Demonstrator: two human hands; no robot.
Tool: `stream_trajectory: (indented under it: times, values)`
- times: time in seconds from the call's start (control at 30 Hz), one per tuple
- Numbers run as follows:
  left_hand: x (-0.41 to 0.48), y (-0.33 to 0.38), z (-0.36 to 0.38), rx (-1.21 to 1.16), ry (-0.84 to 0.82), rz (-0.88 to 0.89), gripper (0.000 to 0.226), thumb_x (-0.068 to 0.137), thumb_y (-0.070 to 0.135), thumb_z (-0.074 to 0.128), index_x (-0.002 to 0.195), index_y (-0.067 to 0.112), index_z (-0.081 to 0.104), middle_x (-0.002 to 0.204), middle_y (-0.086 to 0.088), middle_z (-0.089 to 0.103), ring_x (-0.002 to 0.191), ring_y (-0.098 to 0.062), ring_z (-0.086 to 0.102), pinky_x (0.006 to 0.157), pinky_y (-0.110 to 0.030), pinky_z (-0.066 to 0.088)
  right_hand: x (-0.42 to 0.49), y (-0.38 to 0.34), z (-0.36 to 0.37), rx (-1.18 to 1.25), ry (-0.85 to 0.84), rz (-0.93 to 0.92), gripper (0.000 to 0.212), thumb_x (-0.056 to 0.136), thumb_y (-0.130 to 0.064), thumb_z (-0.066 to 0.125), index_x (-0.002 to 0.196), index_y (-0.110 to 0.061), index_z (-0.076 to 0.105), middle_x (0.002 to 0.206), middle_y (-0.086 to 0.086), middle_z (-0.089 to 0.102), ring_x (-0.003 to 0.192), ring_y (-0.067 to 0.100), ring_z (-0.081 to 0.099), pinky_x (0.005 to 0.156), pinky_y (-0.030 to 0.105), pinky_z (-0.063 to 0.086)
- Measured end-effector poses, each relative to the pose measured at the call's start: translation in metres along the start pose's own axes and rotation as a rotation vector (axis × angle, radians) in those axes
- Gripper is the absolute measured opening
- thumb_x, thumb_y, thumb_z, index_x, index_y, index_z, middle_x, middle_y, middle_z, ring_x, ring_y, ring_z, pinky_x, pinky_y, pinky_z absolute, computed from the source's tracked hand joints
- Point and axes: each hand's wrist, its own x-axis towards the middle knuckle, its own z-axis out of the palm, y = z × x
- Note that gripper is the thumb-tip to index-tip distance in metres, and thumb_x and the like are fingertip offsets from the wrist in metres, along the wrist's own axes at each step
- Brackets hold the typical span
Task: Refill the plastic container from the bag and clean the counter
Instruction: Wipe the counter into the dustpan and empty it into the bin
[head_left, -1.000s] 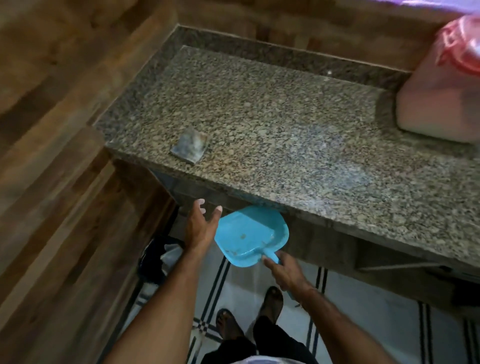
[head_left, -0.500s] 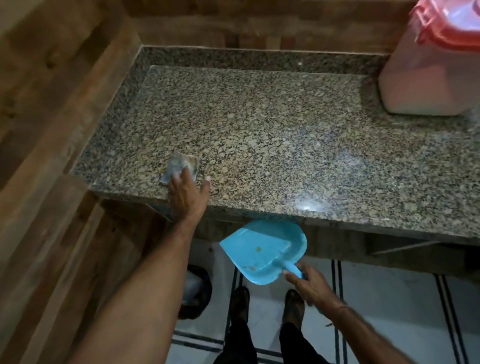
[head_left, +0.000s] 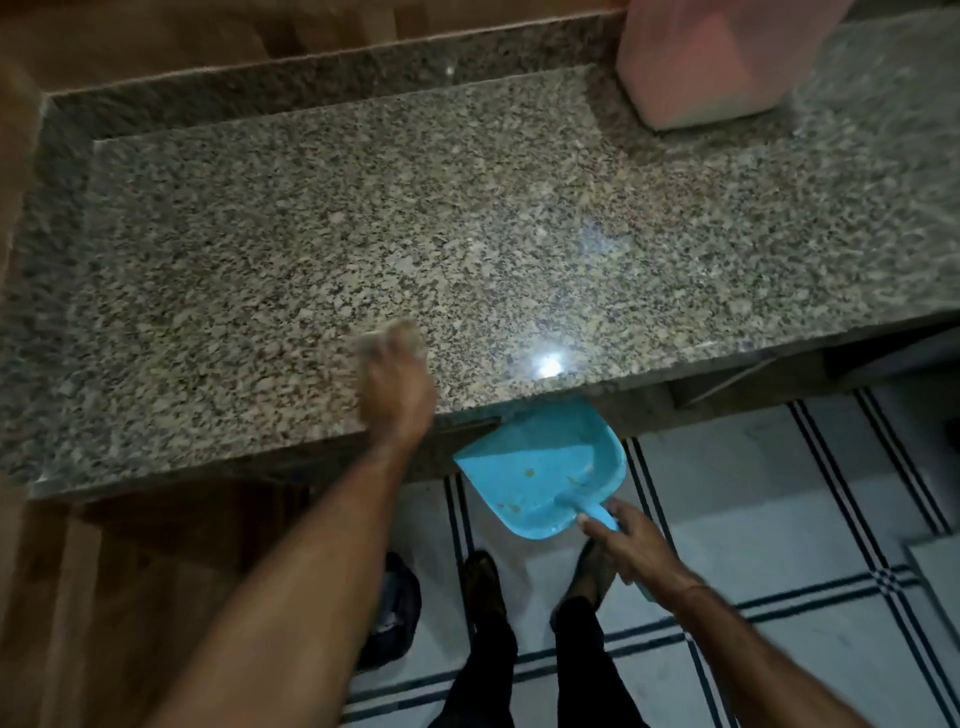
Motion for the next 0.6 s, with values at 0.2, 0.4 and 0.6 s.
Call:
stream_trajectory:
  times: [0.2,0.4,0.6]
  values:
    - [-0.005,0.107,0.035,-0.123,-0.223,0.415,0.032,0.107,0.03,0.035,0.131,0.016,0.051,0.12,-0.012,0.058,0.101,-0.036,0.063,0.079,-0.05,0.054,-0.008,0.011,-0.034,0.024,0.104,0.061,0.023,0.092,-0.04,0.071,0.108,-0.025,0.065,0.066,-0.008,0.06,0.052,0.008,0.053,0.046,0.026,0.041]
    - [0.044,0.034,0.021,0.086,-0.013,-0.084,0.036,0.101,0.032,0.046,0.136,0.025,0.046,0.143,-0.015,0.047,0.126,-0.041,0.045,0.1,-0.06,0.041,-0.009,0.028,-0.08,0.12,0.193,0.085,0.034,0.085,-0.047,0.071,0.109,-0.022,0.066,0.065,-0.006,0.059,0.056,0.012,0.054,0.049,0.028,0.041]
    - [0.021,0.096,0.048,0.072,0.052,0.026,0.042,0.103,0.025,0.051,0.144,0.023,0.042,0.142,-0.018,0.044,0.117,-0.033,0.051,0.076,-0.035,0.043,0.016,0.043,-0.107,0.175,0.193,0.131,0.029,0.088,-0.041,0.071,0.11,-0.022,0.066,0.071,-0.005,0.061,0.059,0.01,0.056,0.051,0.025,0.04]
